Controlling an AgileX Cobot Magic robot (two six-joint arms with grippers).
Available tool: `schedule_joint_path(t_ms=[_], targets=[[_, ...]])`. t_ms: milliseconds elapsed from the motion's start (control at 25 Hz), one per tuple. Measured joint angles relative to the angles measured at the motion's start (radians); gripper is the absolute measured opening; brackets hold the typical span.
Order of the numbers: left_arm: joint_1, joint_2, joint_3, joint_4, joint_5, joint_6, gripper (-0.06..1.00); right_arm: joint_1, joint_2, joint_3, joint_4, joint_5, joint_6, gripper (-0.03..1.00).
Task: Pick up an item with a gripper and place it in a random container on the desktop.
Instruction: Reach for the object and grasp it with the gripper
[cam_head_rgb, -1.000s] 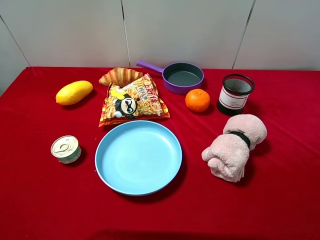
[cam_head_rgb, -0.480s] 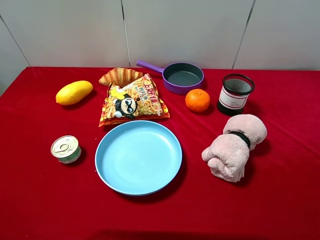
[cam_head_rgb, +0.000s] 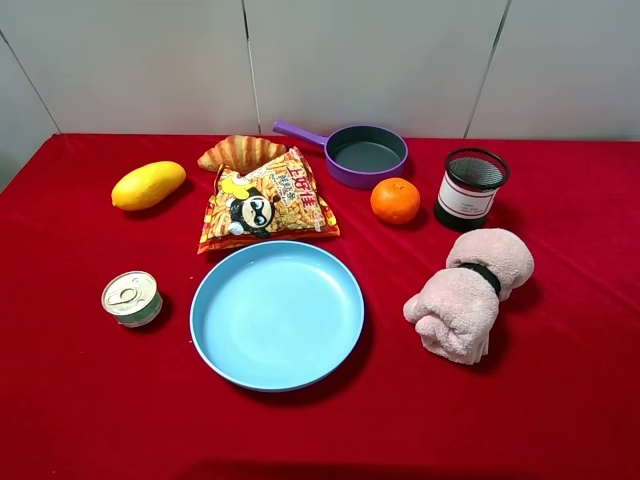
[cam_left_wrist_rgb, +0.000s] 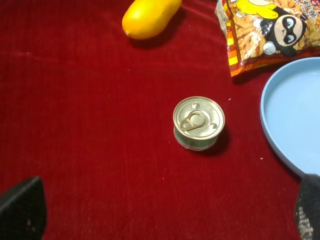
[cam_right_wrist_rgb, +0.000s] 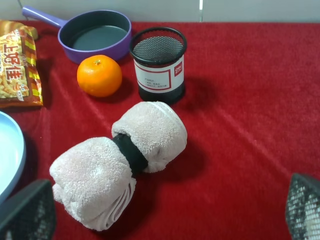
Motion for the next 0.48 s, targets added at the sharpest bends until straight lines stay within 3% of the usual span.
schedule_joint_path(t_ms=[480], targets=[[0.000,0.000,0.000,0.000,0.000,0.000,0.99,0.000,0.000,0.000,0.001,0.000,0.000,0.69]])
